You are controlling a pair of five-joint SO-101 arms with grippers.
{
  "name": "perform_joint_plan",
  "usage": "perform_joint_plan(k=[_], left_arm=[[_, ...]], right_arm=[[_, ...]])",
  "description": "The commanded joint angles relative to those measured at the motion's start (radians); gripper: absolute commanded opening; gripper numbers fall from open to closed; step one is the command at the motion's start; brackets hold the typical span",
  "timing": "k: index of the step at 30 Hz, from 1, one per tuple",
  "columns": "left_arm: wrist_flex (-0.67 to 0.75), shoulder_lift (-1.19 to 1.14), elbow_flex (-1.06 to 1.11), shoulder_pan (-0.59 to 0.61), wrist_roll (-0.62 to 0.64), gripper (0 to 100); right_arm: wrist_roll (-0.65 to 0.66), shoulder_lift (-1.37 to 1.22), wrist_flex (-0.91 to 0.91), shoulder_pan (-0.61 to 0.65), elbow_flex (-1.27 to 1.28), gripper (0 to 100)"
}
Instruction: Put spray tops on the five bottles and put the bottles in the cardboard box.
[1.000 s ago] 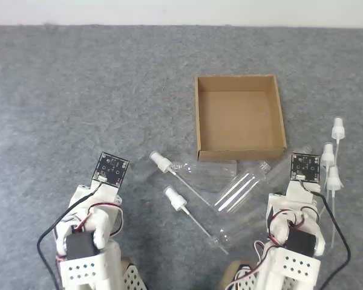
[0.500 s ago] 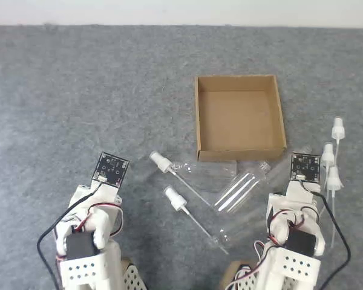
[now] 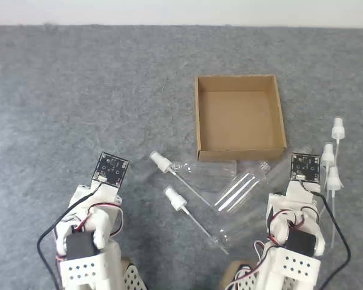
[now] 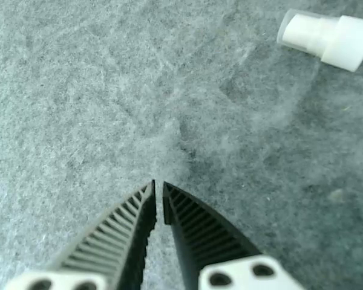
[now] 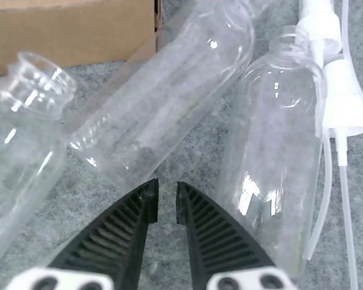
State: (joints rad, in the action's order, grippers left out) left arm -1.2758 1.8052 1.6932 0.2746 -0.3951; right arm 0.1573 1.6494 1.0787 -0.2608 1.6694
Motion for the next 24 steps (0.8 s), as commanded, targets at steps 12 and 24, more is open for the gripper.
perform_joint_plan(k=[12,24], left_arm=[[-0.006,0.015,-0.008,-0.091,-0.005,1],[0.0,0.017,-0.008,-0.094,-0.008,1]], right_arm=[[0.011,0.016,-0.001,0.004,0.02,2.7],[0.166,0.016,-0.004,0.142,-0.1,2.8]])
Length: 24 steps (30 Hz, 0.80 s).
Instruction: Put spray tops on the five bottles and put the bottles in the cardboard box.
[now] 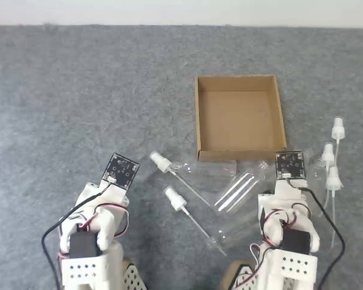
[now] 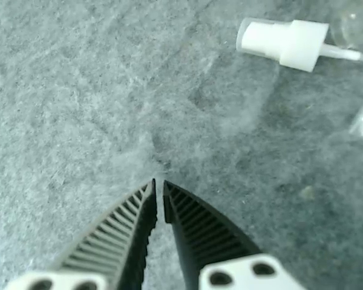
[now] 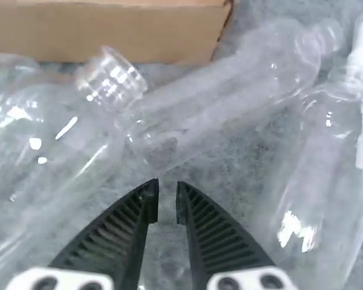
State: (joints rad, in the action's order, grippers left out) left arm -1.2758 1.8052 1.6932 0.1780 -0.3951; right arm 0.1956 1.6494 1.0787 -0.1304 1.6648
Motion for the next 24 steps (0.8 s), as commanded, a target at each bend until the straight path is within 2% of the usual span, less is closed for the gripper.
perform_joint_plan(k=[1,11,14,17,21,24], left_arm=[[0.0,0.017,-0.008,0.003,-0.008,1],[-0.002,0.017,-0.008,0.003,-0.008,1],[-0.002,0.017,-0.008,0.003,-0.008,1],[-0.002,0.017,-0.008,0.003,-0.009,1],[-0.002,0.017,-0.008,0.003,-0.009,1],[-0.003,0.017,-0.008,0.003,-0.009,1]], right_arm=[[0.157,0.016,-0.001,0.012,-0.123,2.8],[0.169,0.002,0.226,0.01,-0.647,2.8],[0.175,-0.012,0.245,0.007,-0.721,2.8],[0.212,-0.11,0.188,-0.054,-0.743,2.8],[0.212,-0.358,0.018,-0.222,-0.81,3.2],[0.215,-0.602,-0.081,-0.288,-0.908,10.9]])
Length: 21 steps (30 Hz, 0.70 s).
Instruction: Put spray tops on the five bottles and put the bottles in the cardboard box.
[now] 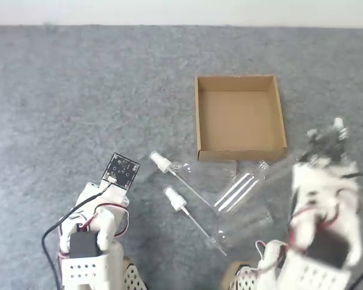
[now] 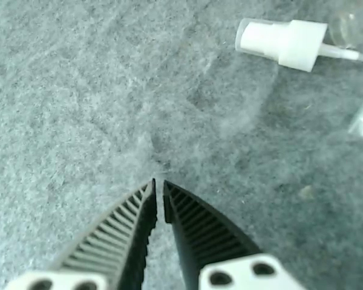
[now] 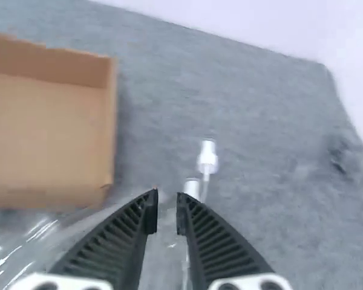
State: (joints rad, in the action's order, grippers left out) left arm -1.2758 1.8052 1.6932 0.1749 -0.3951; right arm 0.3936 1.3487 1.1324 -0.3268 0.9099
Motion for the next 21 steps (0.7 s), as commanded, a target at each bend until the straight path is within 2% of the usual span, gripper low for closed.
perform_joint_plan(k=[1,3,11,21], left_arm=[[-0.003,0.017,-0.008,0.006,-0.009,1],[-0.003,0.017,-0.008,0.006,-0.009,1],[-0.003,0.017,-0.008,0.006,-0.009,1],[-0.002,0.017,-0.008,0.006,-0.009,1]], right_arm=[[0.017,-0.389,-0.154,-0.107,-0.195,14.1],[0.017,-0.564,-0.166,-0.128,-0.295,18.6],[0.008,-1.179,-0.134,-0.151,-0.704,17.3],[-0.034,-1.672,-0.137,-0.156,-1.128,17.0]])
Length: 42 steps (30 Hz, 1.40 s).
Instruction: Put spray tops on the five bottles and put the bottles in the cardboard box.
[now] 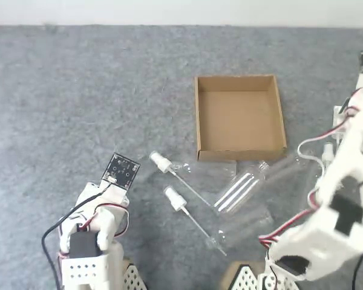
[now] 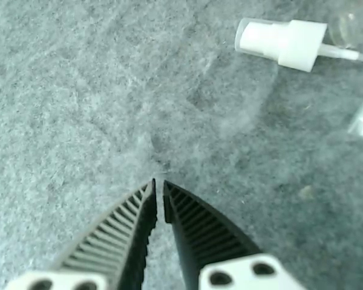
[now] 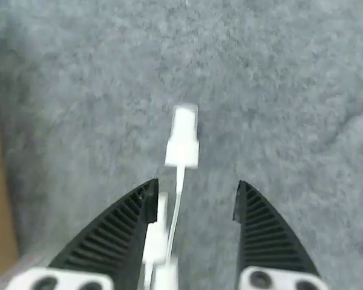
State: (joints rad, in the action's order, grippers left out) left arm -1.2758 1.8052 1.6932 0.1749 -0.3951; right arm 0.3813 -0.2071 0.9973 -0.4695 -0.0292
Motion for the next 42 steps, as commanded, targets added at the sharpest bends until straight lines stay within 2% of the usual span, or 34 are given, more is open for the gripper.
perform_joint_plan(k=[1,13,19,24,29,33,39,42], left_arm=[[-0.002,0.017,-0.008,0.006,-0.009,1],[-0.002,0.017,-0.008,0.006,-0.009,1],[-0.002,0.017,-0.008,0.006,-0.009,1],[-0.002,0.017,-0.008,0.006,-0.009,1],[-0.002,0.017,-0.008,0.006,-0.009,1],[-0.002,0.017,-0.008,0.006,-0.009,1],[-0.002,0.017,-0.008,0.006,-0.009,1],[-0.002,0.017,-0.008,0.006,-0.009,1]], right_arm=[[-0.021,-0.157,-0.002,-0.013,-0.222,17.0],[-0.023,-0.507,-0.004,0.002,-0.456,16.4],[-0.021,-0.538,-0.005,-0.013,-0.459,1.7],[-0.017,-0.521,0.028,-0.062,-0.528,0.5],[-0.012,-0.472,0.194,-0.117,-0.721,0.5],[-0.012,-0.429,0.377,-0.113,-0.918,0.5],[-0.012,-0.361,0.773,-0.008,-1.223,0.5],[-0.038,-0.317,0.802,0.053,-1.252,0.5]])
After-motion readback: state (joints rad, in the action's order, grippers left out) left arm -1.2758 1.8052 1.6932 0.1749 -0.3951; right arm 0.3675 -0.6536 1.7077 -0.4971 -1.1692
